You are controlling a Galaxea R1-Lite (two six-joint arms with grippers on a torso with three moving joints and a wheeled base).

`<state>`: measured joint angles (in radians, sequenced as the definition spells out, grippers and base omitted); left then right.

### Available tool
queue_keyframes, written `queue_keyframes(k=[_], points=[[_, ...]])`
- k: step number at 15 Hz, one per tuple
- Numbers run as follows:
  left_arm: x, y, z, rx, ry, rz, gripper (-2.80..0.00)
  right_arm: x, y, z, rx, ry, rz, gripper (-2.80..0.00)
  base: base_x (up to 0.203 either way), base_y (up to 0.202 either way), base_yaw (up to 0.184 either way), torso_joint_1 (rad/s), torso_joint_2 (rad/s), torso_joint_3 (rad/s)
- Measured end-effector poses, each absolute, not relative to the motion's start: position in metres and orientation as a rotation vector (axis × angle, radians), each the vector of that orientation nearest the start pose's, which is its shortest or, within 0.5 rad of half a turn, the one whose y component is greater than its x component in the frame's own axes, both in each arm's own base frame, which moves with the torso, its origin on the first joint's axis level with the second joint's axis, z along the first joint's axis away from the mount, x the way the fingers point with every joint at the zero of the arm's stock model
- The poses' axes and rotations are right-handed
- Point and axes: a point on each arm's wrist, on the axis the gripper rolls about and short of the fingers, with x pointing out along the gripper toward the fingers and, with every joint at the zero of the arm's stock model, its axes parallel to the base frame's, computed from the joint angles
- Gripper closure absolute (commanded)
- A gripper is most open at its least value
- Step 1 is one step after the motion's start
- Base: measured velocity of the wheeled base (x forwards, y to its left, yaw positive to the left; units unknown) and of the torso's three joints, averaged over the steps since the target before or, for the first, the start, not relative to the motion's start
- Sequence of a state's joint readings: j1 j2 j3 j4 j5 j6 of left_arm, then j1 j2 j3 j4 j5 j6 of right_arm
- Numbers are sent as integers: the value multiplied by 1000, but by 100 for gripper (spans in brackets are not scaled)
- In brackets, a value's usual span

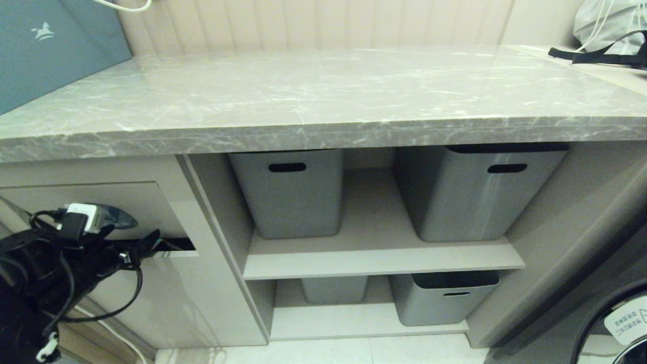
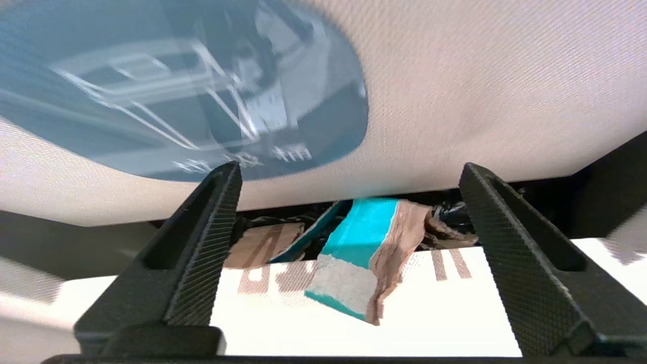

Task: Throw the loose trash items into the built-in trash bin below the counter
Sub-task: Put the garbage in the trash can

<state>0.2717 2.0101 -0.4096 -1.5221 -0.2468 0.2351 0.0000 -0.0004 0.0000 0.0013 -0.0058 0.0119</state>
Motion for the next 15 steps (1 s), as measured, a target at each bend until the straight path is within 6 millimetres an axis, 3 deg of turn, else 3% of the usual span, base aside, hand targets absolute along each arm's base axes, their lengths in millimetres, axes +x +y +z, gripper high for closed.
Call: queue_keyframes(k=[9, 10, 15], points=[[252, 63, 103, 211, 76, 12, -280, -23, 0, 75, 12, 1, -6, 0, 0, 0, 0, 0, 0, 0], [251, 63, 104, 212, 72, 13, 0, -23, 0, 75, 12, 1, -6, 0, 0, 0, 0, 0, 0, 0], [242, 61, 105, 201, 76, 14, 0, -23, 0, 75, 12, 1, -6, 0, 0, 0, 0, 0, 0, 0]])
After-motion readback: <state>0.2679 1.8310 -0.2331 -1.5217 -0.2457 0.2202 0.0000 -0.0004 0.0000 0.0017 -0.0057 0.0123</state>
